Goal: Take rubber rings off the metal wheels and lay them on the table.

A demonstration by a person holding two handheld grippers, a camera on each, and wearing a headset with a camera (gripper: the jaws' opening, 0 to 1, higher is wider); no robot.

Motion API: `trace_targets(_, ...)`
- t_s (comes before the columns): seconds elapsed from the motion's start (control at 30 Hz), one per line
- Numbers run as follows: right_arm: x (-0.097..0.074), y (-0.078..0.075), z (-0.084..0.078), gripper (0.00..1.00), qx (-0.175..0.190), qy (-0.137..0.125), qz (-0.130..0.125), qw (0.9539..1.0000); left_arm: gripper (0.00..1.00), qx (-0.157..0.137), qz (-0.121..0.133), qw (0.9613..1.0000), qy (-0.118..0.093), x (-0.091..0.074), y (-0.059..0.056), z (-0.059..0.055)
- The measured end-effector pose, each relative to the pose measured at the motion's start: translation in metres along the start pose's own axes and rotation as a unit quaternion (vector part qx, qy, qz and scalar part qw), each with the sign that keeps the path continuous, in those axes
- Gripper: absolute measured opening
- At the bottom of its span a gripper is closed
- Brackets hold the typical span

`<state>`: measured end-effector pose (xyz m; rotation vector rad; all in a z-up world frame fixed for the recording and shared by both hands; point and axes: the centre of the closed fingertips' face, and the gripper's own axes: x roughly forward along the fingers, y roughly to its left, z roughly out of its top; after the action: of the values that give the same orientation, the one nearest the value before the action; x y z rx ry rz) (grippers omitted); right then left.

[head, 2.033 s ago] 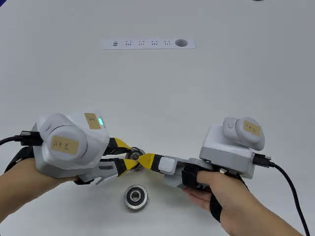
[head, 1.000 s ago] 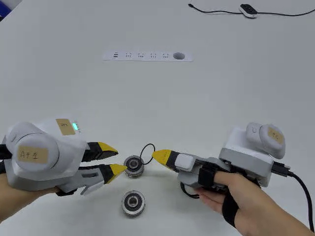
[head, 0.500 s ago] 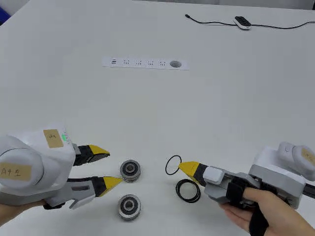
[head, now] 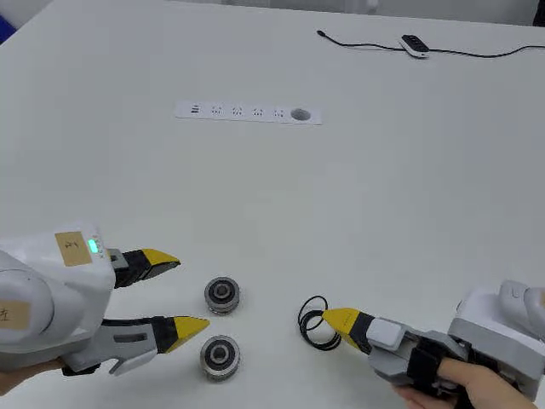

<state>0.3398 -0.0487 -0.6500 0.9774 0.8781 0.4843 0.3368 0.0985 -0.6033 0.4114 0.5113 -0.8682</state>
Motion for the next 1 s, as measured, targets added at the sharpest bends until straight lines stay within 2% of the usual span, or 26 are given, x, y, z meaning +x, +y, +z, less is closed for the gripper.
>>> trace_targets(0.27, -0.006, -0.012, -0.001, 0.02, 0.006, -0.007, -0.023, 0.9997, 0.46, -0.004, 0.0, 1.0, 0.002, -0.002, -0.002, -0.004)
trace_targets(0.57, -0.007, -0.02, -0.005, 0.02, 0.016, -0.005, -0.043, 0.9989, 0.45, -0.005, 0.003, 1.0, 0.001, -0.003, -0.002, -0.004)
trace_targets(1.0, -0.011, -0.025, -0.007, 0.09, -0.016, 0.003, -0.069, 0.9975, 0.45, -0.006, 0.002, 1.0, -0.001, -0.004, -0.003, -0.004)
